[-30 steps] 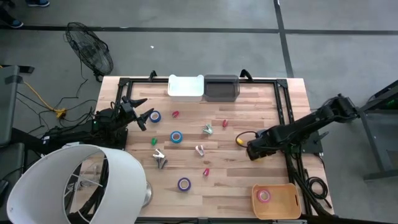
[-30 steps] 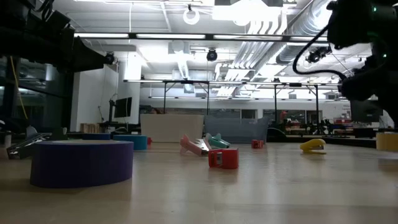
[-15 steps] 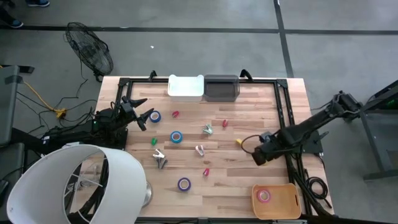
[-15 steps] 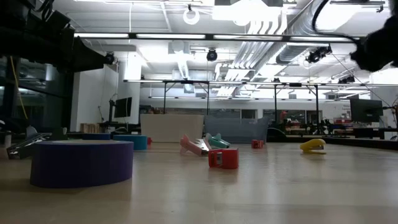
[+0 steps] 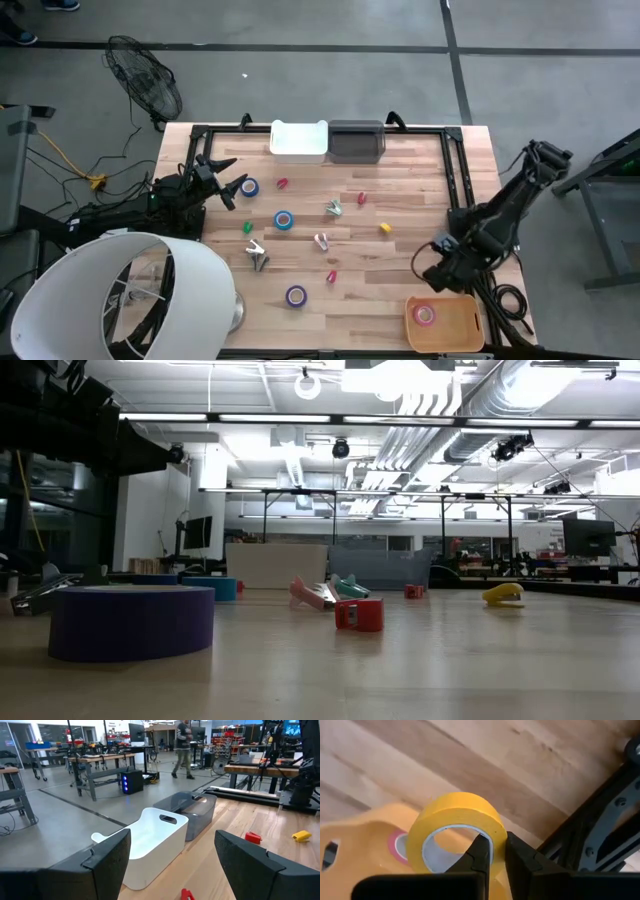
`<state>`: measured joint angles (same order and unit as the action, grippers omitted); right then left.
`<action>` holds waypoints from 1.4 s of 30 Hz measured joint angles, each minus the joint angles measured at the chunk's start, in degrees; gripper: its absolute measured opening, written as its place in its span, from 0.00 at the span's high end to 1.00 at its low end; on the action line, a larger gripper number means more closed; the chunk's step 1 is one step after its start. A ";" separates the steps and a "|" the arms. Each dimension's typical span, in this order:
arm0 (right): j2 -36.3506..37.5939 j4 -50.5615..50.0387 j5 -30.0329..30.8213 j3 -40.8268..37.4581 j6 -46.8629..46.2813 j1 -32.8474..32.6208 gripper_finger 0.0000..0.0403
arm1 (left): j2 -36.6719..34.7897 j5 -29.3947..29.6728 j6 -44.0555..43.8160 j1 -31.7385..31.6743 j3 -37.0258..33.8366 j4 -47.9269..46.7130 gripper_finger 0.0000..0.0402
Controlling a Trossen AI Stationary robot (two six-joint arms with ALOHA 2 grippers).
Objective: Pick and place Stapler, Stapler remover, tape
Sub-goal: Put the yellow tape into the yellow bin
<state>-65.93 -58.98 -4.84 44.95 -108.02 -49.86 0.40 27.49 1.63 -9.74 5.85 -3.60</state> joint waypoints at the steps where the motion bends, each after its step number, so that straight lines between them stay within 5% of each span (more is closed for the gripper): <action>1: 0.00 0.34 0.28 0.00 -0.48 -1.14 0.93 | -0.02 0.02 0.00 0.02 0.00 0.00 0.29; 18: -4.44 11.27 -0.04 0.00 -9.74 -15.56 0.93 | -0.01 0.00 0.00 0.02 -0.01 0.00 0.29; 35: -17.50 23.82 -5.14 0.00 17.36 -15.57 0.93 | -0.02 0.00 0.00 0.02 0.00 -0.02 0.29; 42: -21.71 20.42 -5.27 0.00 24.11 -15.48 0.90 | 0.00 0.02 0.00 0.01 -0.01 -0.01 0.29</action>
<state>-87.64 -38.57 -10.11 44.95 -83.92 -65.34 0.40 27.51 1.63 -9.73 5.83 -3.61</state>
